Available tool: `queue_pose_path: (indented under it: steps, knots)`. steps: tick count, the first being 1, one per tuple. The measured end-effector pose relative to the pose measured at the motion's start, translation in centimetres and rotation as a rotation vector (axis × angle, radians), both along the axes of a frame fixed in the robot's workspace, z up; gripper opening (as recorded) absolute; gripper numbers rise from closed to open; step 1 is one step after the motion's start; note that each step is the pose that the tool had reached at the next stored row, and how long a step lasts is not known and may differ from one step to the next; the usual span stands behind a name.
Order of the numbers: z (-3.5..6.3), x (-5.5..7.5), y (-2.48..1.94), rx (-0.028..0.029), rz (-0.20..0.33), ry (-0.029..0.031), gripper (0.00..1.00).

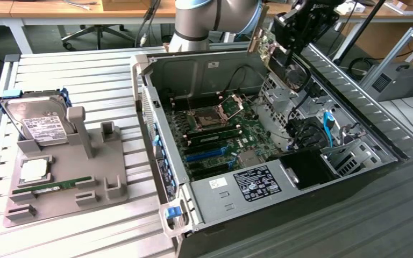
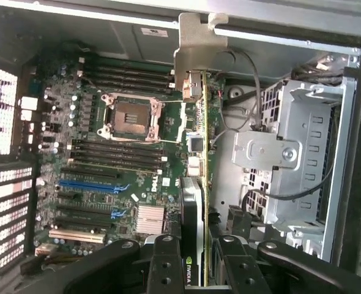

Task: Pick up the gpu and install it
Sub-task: 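Insert the gpu into the slot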

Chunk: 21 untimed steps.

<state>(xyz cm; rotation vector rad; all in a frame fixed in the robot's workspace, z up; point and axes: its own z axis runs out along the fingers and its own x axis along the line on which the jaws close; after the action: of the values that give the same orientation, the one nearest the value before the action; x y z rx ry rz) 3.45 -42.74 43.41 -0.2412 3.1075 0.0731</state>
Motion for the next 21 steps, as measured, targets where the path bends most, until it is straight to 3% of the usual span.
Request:
queue_pose_path:
  steps: [7, 10, 21]
  knots:
    - [0.0, 0.0, 0.0, 0.0, 0.146, 0.0, 0.27]
    - [-0.01, 0.0, 0.0, -0.0002, 0.246, 0.0, 0.27]
    - [-0.03, 0.0, 0.01, -0.0002, 0.48, 0.0, 0.27]
